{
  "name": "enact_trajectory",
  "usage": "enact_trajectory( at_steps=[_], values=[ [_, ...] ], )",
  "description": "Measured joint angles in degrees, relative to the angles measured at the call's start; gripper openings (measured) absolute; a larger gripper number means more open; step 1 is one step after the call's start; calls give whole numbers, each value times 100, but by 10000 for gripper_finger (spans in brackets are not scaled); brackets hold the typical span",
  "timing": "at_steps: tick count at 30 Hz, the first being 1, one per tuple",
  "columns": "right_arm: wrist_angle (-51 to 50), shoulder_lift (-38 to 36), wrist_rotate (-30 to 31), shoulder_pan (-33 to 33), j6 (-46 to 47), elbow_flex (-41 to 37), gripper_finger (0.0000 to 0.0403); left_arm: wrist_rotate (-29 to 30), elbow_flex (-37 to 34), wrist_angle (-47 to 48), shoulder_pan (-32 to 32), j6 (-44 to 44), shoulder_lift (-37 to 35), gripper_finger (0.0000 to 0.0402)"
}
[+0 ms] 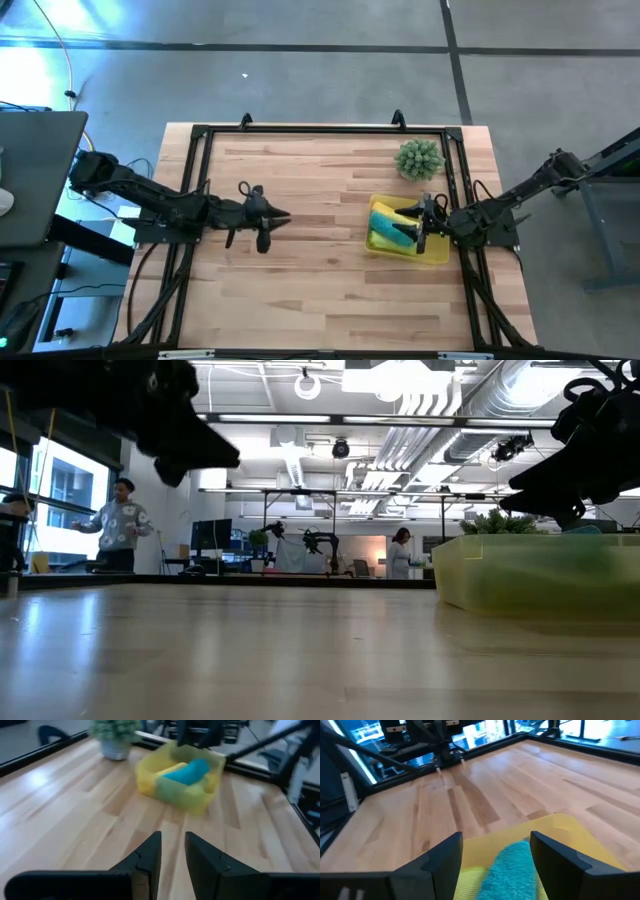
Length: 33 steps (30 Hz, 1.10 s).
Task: Roll microfiber towels into tight, uniform cylinder then place into a basket
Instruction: Return to Home Position
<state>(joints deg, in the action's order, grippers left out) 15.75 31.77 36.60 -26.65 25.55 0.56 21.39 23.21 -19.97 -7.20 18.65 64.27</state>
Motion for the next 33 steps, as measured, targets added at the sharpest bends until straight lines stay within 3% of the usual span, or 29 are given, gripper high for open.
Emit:
enact_trajectory(
  at_steps=[6,13,24,33],
  values=[
    [-61,7,-5,2,-8,0,224,24,-932,-366,335,617,-723,76],
    [-76,7,-1079,0,276,0,225,46,-1723,-880,393,751,-1769,76],
    [-91,7,-1314,0,595,0,225,101,-2261,-745,106,635,-2679,76],
    [-226,9,-1316,0,-449,0,225,516,-2259,-645,-48,324,-2962,76]
  ],
)
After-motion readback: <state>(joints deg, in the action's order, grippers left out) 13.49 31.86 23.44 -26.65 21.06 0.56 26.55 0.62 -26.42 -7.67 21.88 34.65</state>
